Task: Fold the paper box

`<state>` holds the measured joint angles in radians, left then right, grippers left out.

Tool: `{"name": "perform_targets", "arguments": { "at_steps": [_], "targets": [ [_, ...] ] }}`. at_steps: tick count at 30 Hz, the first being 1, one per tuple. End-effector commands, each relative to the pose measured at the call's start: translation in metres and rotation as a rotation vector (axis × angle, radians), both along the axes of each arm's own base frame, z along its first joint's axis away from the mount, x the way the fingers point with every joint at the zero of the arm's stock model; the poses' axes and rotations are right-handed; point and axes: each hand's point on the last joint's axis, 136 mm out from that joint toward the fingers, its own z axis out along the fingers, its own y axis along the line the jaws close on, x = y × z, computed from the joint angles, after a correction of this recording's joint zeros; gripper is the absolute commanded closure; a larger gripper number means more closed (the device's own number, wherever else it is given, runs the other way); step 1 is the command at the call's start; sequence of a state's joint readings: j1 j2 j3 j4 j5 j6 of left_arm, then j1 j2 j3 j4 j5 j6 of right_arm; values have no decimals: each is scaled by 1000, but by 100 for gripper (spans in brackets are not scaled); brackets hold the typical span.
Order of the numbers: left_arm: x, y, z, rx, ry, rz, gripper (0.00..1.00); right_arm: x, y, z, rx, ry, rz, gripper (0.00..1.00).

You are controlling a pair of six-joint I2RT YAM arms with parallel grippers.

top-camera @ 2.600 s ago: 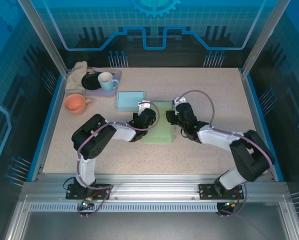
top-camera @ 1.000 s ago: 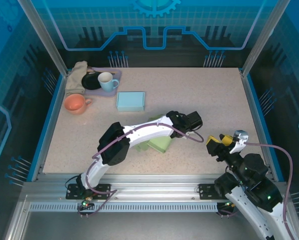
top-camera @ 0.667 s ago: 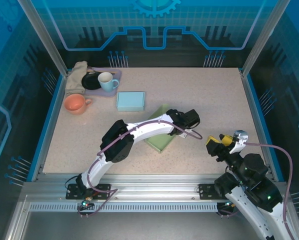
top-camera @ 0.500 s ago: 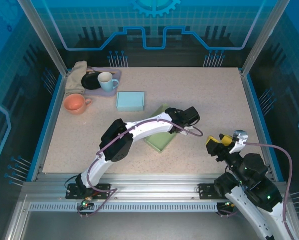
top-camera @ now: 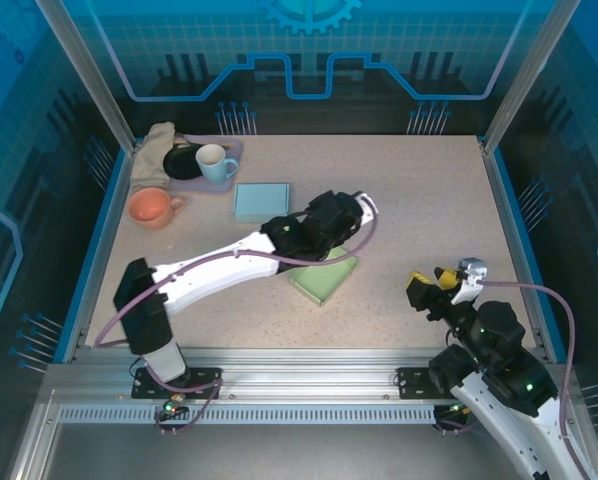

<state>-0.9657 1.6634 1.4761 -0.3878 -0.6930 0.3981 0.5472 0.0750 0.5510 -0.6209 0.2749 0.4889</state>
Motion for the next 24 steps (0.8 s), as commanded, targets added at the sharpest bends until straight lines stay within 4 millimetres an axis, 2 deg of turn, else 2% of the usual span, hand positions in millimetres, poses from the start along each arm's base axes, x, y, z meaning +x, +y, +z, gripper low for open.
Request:
{"name": "perform_targets", "arguments": {
  "at_steps": [1,3,5,8,11,19,24],
  "targets": [
    [-3,41,1,-388,48,259,50,8,16,2,-24,-3,61,29],
    [-15,55,-1,-522,38,286,47,13,25,-2,-35,23,92,27],
    [-27,70,-13,-648,45,321,43,17,33,-5,-49,49,122,27],
    [-41,84,-22,-773,59,338,42,22,41,-12,-57,85,145,27],
    [-52,94,-33,-825,82,354,41,25,48,-18,-53,107,165,27],
    [-74,87,-67,-957,219,337,41,30,56,-27,-64,147,188,27],
    [-86,74,-75,-965,261,321,40,31,60,-31,-63,162,205,27]
  ]
}}
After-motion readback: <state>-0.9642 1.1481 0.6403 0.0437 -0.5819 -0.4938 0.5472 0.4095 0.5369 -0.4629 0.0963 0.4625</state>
